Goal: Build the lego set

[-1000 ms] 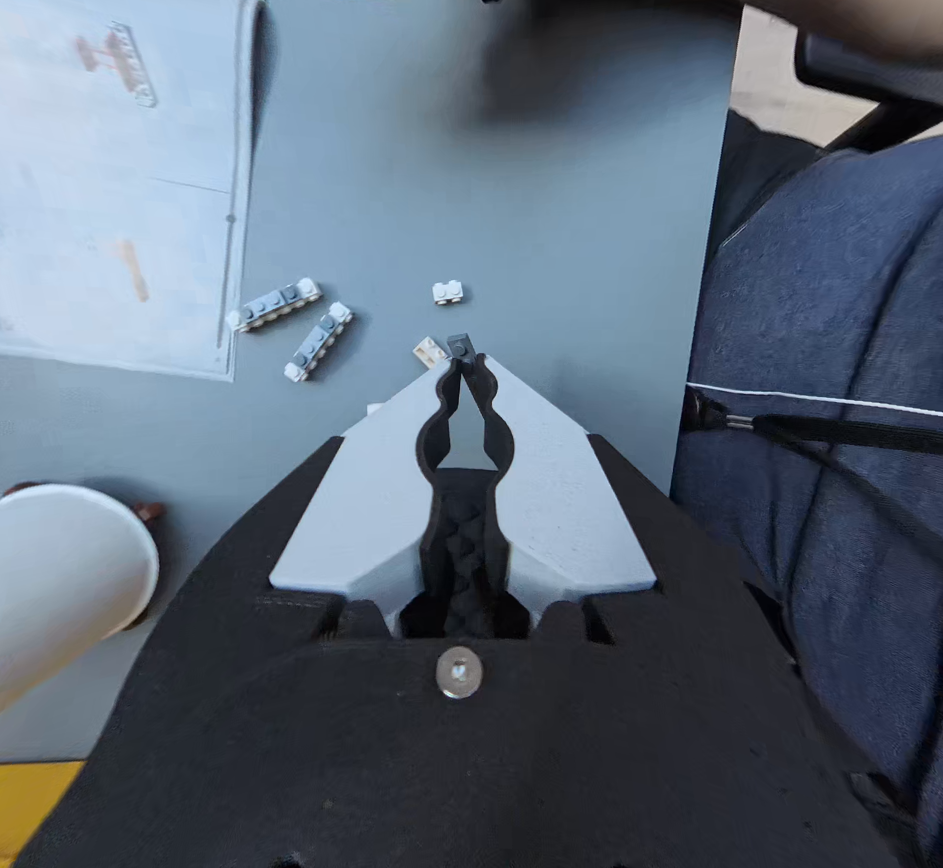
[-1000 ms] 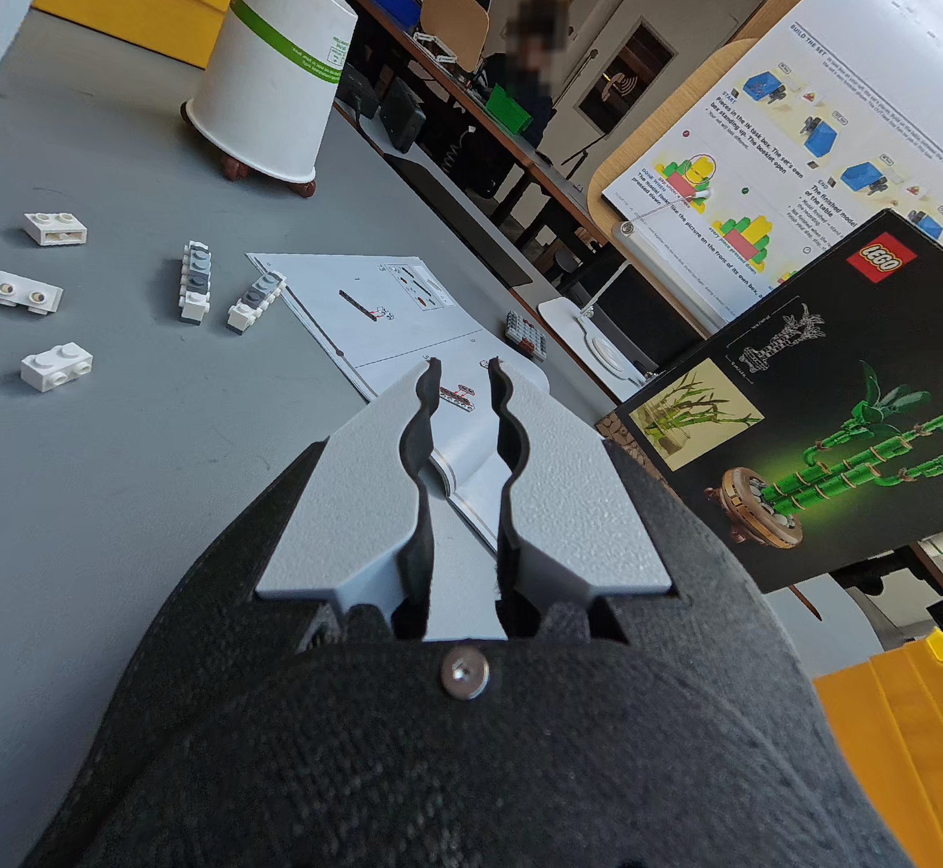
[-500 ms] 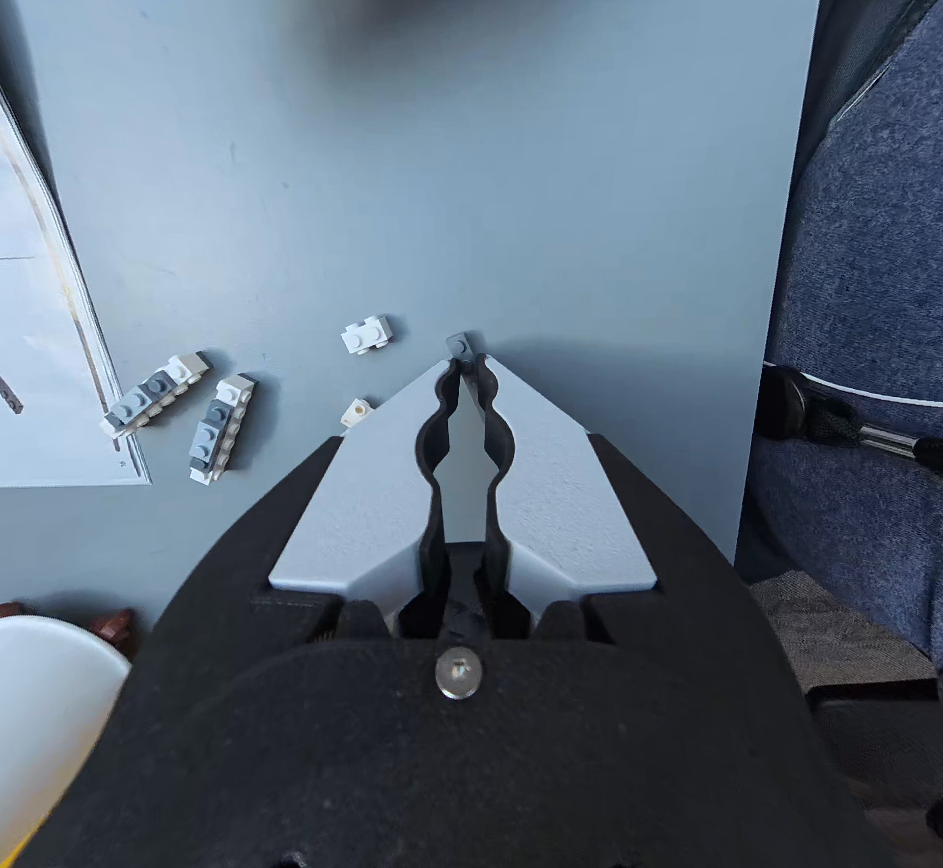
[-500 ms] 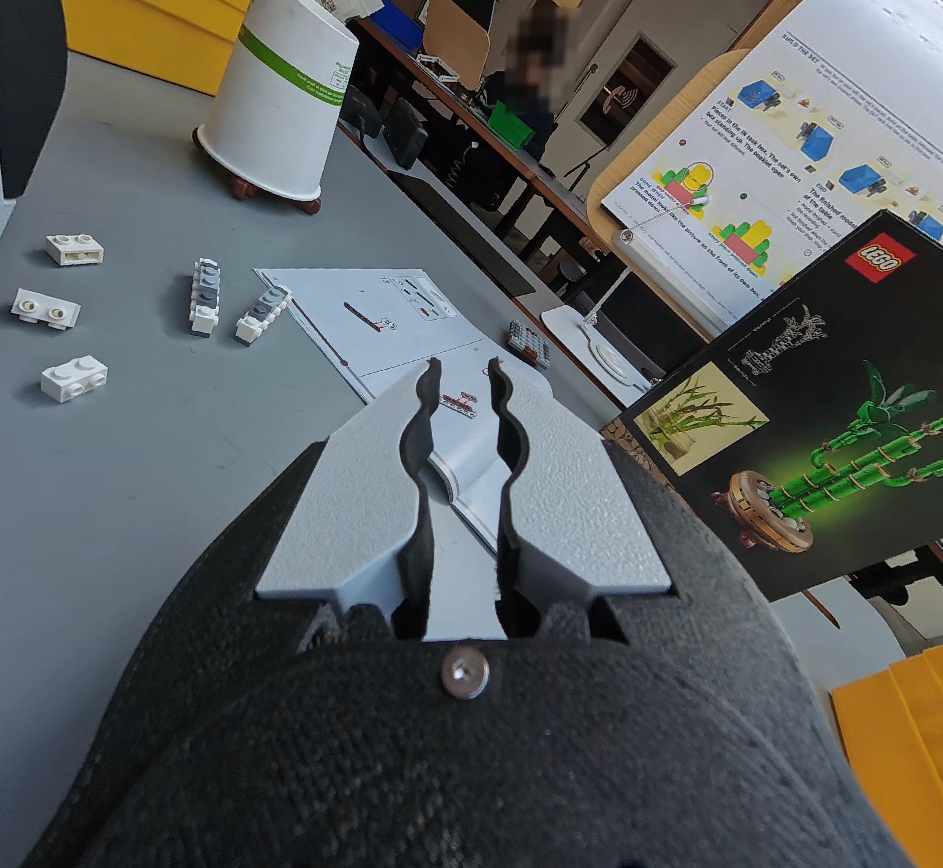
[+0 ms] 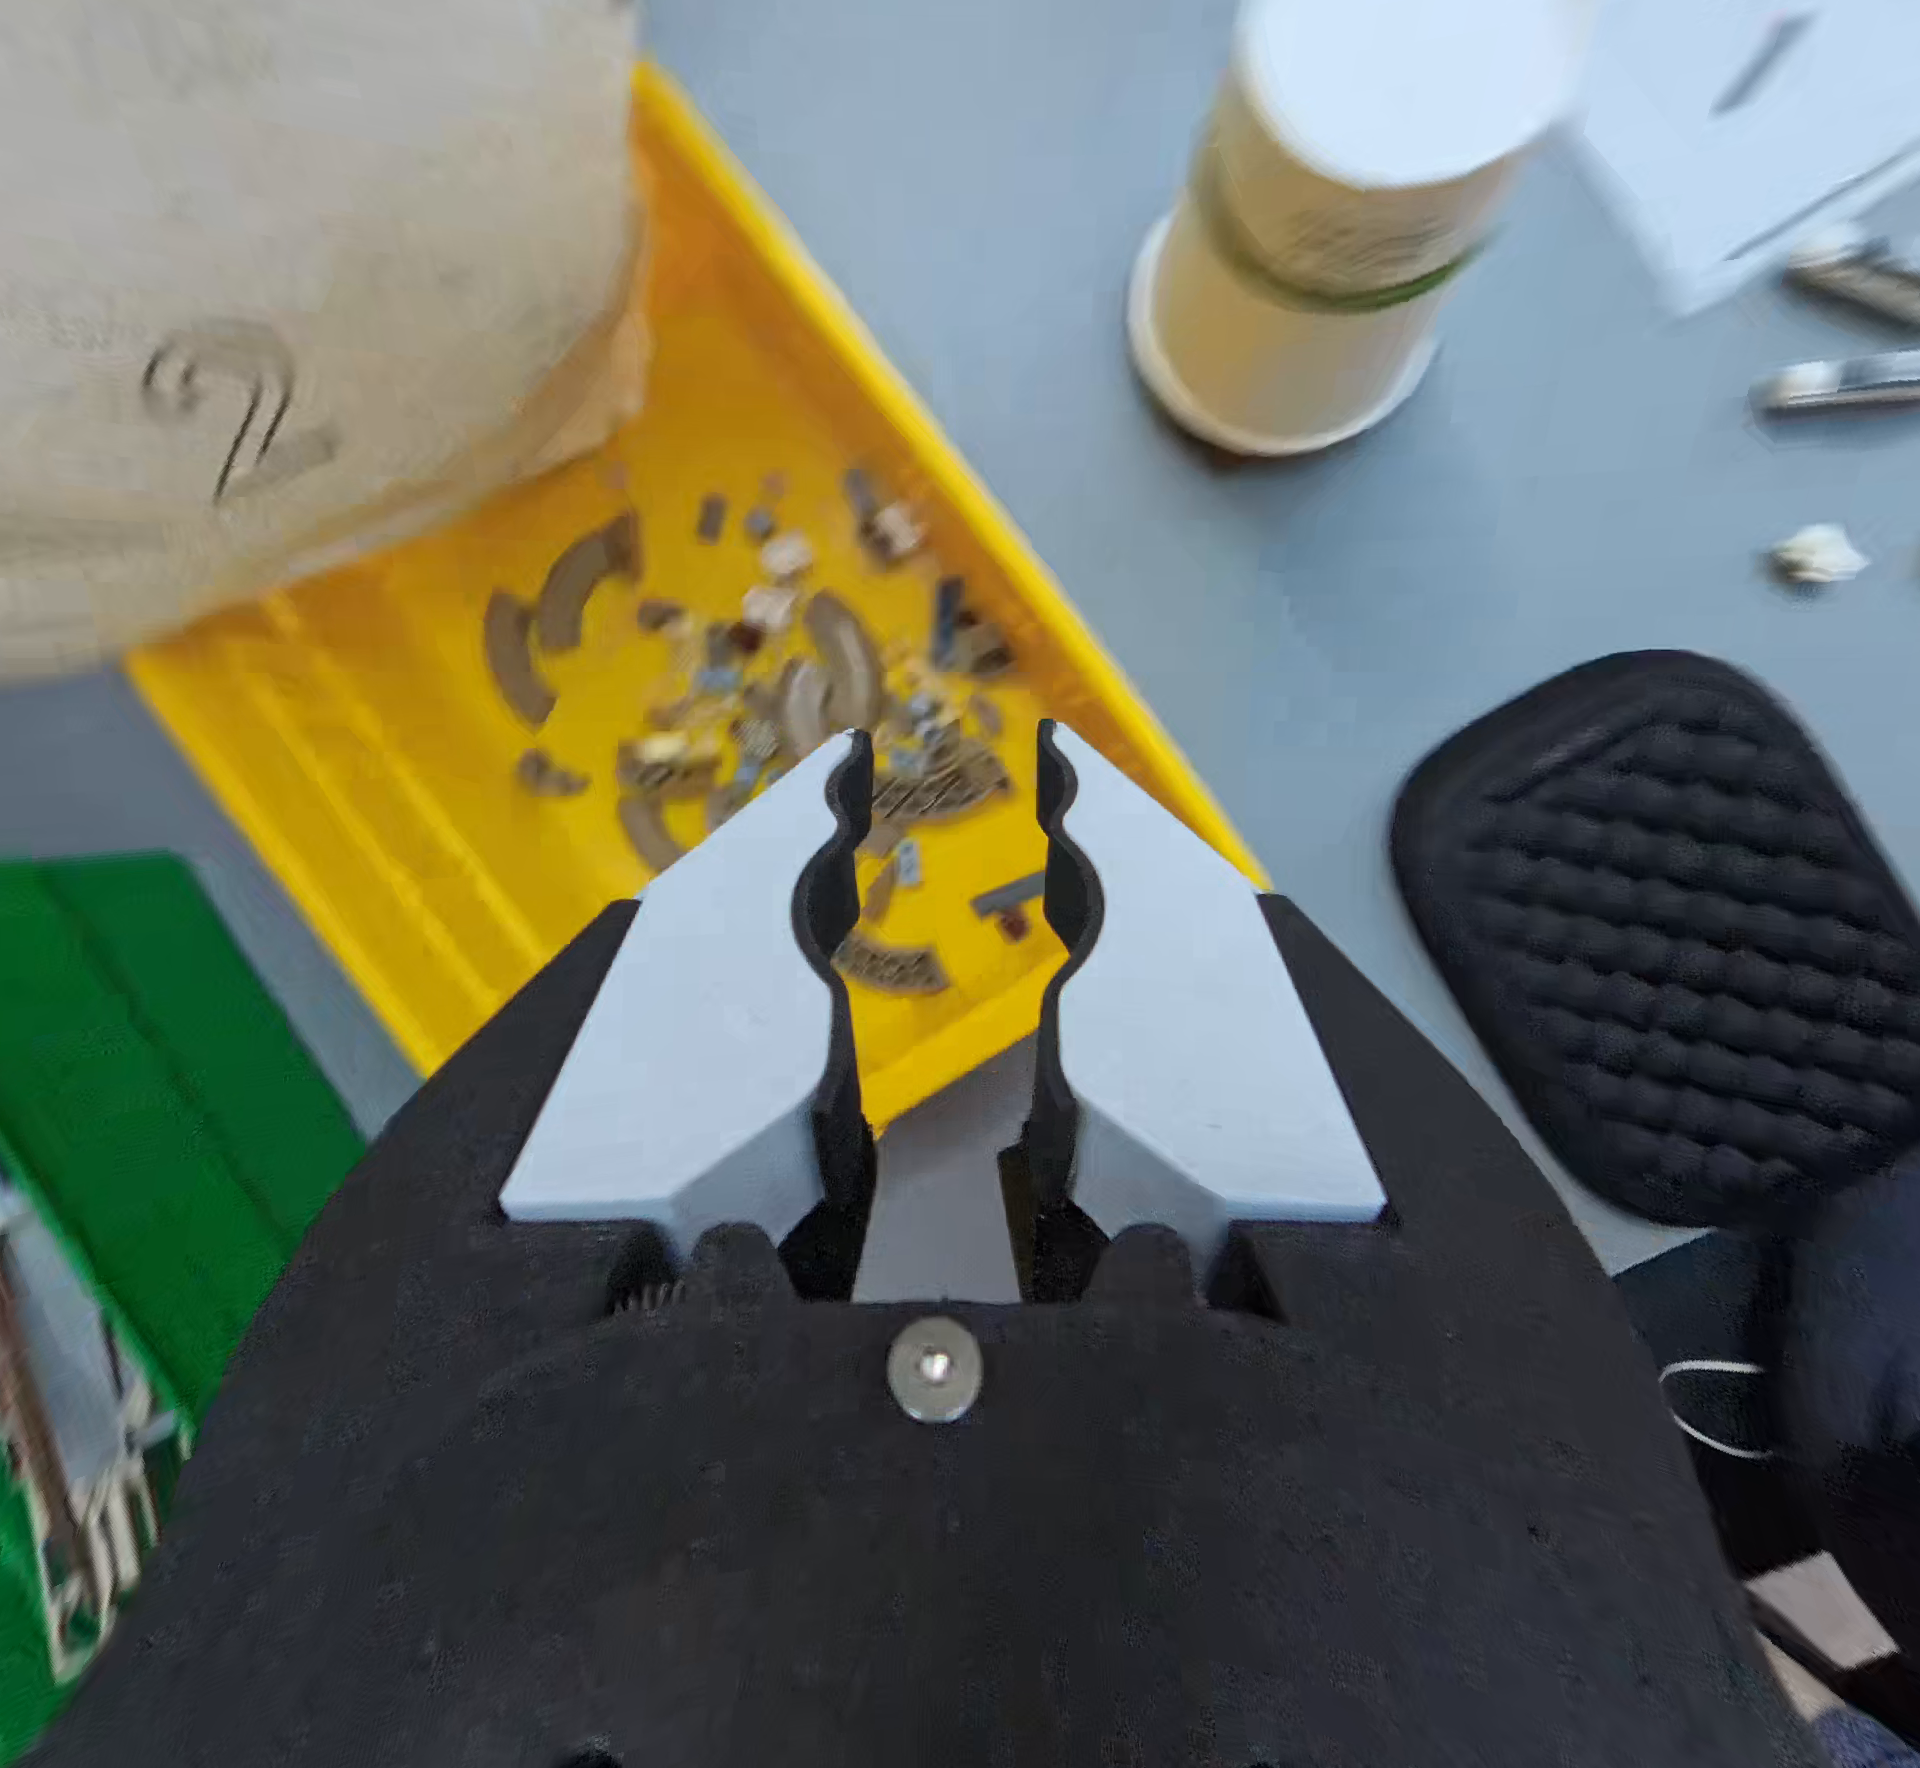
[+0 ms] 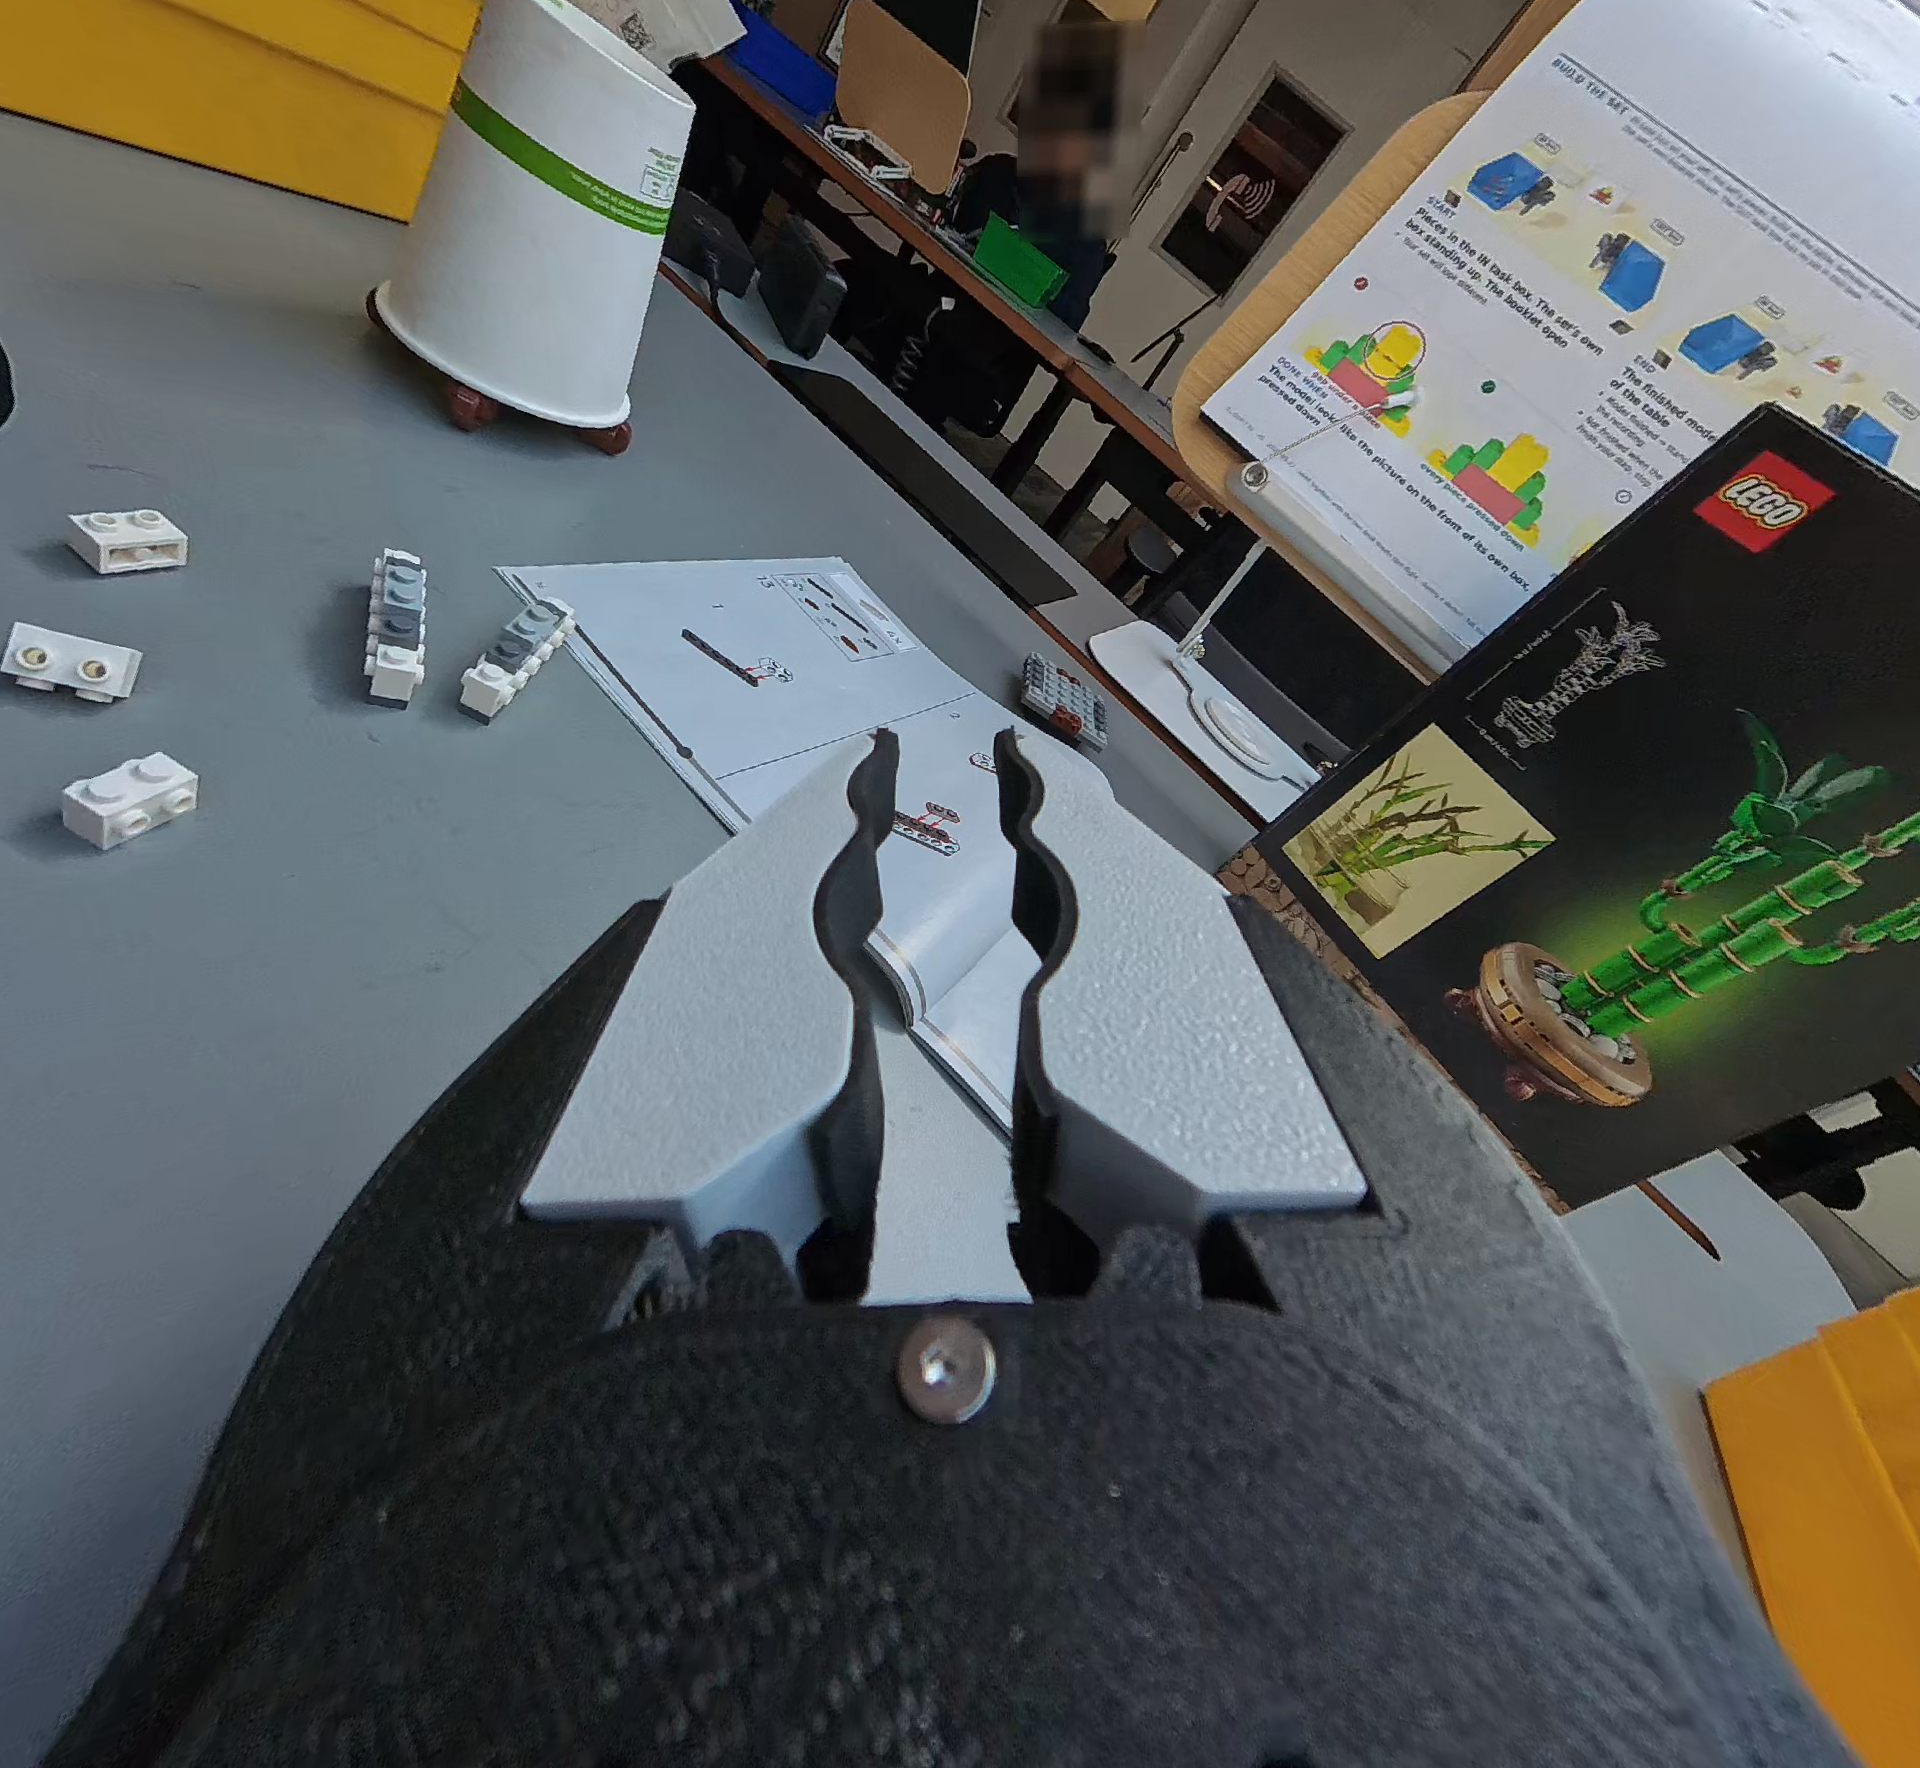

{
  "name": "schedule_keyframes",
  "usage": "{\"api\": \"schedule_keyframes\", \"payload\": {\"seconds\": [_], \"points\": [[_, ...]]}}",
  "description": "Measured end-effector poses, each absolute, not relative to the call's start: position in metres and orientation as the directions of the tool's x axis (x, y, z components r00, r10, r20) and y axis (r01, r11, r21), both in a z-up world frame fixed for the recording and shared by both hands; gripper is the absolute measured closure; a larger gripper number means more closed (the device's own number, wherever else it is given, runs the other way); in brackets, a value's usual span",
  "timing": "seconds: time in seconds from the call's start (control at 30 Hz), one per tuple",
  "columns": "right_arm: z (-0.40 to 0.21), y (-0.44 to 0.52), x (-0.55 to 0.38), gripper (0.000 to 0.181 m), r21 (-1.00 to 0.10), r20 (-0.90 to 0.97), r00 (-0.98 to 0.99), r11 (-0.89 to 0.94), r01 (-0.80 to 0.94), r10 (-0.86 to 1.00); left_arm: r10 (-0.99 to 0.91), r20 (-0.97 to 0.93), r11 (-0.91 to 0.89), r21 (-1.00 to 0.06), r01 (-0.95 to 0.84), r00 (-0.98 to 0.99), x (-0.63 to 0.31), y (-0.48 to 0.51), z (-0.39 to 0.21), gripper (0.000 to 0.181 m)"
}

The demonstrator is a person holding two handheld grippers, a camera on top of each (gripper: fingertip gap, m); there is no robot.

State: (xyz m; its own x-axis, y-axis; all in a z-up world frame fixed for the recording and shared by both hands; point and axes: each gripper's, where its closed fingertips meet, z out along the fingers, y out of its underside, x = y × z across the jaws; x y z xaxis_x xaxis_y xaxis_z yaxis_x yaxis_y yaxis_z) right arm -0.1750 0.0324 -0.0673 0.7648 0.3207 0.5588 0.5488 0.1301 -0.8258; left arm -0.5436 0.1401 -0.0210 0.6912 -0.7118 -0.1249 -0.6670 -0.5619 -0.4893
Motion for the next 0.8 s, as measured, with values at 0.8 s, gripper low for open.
{"api": "schedule_keyframes", "payload": {"seconds": [0.8], "points": [[-0.075,0.037,-0.174,0.164,-0.807,0.580,0.748,0.100,0.583,0.321,-0.642,-0.095,-0.767,0.068,-0.638,0.761,-0.672,0.177,-0.161,0.174]]}}
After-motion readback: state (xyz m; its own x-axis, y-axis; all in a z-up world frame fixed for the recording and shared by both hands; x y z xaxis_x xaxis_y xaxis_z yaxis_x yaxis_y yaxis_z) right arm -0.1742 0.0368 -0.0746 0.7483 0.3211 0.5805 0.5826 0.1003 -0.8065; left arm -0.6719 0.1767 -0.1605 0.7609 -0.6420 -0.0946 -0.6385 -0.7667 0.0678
